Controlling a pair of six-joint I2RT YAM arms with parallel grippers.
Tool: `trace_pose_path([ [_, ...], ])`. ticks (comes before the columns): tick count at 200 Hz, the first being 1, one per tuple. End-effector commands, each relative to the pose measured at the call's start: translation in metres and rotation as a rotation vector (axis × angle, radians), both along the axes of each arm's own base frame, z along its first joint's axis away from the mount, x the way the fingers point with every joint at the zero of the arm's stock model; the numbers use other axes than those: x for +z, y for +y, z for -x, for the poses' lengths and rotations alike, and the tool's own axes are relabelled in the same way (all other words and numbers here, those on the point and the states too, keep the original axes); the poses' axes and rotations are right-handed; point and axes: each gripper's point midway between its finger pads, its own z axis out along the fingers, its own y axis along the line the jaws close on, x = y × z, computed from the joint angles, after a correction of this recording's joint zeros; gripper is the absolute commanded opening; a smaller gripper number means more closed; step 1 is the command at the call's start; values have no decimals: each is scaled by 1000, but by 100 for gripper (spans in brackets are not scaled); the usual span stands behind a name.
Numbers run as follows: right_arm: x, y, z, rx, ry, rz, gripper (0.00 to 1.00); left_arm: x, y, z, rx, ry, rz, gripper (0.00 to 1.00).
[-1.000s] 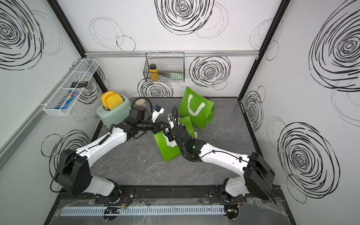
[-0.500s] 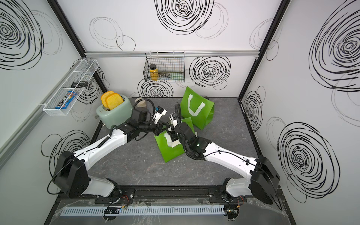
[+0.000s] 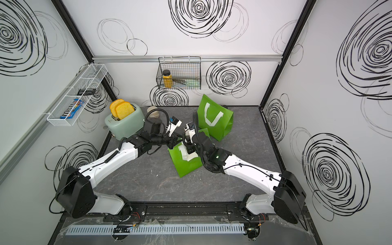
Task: Staple the receipts to the bags
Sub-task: Place the stapler in the takeout bag.
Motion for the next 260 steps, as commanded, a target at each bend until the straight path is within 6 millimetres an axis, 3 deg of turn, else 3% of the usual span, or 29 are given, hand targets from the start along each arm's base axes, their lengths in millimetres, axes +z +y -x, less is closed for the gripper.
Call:
trace_pose_path([
  [1, -32, -3, 7, 16, 73, 75, 22, 36, -3, -5, -1, -137, 62, 0],
  [64, -55, 2, 7, 41, 148, 114, 22, 46, -3, 1, -7, -177, 71, 0],
  [119, -46, -6, 8, 74, 206, 91, 22, 40, 0, 2, 20, -229, 17, 0],
  [225, -53, -12, 13, 116, 322, 198, 22, 37, -3, 2, 28, -250, -2, 0],
  [244, -61, -10, 16, 129, 343, 202, 26, 39, -4, 2, 27, -253, 0, 0],
  [260, -64, -12, 16, 124, 355, 209, 36, 41, -5, 4, 19, -255, 4, 0],
])
